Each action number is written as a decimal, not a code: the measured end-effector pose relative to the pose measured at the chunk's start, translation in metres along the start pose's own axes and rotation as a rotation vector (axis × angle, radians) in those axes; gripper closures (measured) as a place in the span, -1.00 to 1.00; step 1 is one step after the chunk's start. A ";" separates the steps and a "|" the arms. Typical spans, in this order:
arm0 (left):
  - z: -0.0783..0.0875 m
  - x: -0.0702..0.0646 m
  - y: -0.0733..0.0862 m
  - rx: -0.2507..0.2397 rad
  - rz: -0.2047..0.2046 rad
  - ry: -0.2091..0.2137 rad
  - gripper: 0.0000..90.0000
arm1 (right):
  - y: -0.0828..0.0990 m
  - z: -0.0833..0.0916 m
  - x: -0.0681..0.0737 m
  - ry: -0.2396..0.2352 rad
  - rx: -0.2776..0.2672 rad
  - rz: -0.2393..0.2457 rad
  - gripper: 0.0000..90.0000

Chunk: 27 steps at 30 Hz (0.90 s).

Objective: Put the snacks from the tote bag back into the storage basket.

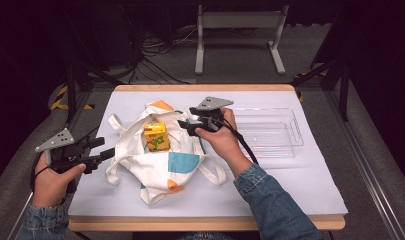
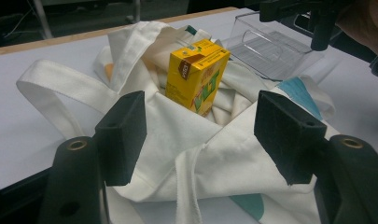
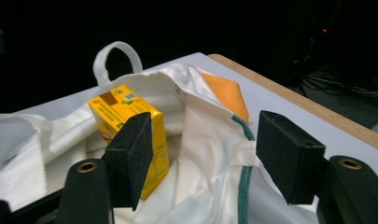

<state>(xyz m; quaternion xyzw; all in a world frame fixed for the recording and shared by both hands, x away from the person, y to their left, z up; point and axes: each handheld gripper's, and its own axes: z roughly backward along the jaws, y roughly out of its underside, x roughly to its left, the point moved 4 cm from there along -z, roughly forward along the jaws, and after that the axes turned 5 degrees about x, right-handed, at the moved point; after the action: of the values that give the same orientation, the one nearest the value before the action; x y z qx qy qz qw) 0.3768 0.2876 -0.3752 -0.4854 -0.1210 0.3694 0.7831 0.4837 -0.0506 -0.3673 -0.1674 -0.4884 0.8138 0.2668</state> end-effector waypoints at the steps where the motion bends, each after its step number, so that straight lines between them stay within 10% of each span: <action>1: 0.000 0.000 0.000 0.001 0.000 0.001 -0.22 | -0.001 0.001 0.000 -0.011 -0.003 0.004 -0.19; 8: -0.001 0.000 0.000 0.002 -0.003 0.003 -0.23 | -0.009 0.000 0.003 -0.139 0.007 0.094 -0.17; 15: -0.001 -0.001 0.000 0.000 -0.002 0.004 -0.23 | -0.014 0.001 0.006 -0.185 0.025 0.087 -0.22; 19: -0.001 -0.002 0.000 -0.004 0.002 0.012 -0.24 | -0.017 -0.003 0.010 -0.306 -0.003 0.106 -0.24; 27: 0.002 -0.004 0.002 -0.006 0.001 0.012 -0.24 | -0.016 -0.014 0.012 -0.332 0.019 0.100 -0.28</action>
<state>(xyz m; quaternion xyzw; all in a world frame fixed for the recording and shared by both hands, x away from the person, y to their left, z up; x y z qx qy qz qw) 0.3722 0.2866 -0.3749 -0.4899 -0.1170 0.3665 0.7823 0.4857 -0.0270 -0.3604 -0.0525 -0.5089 0.8472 0.1431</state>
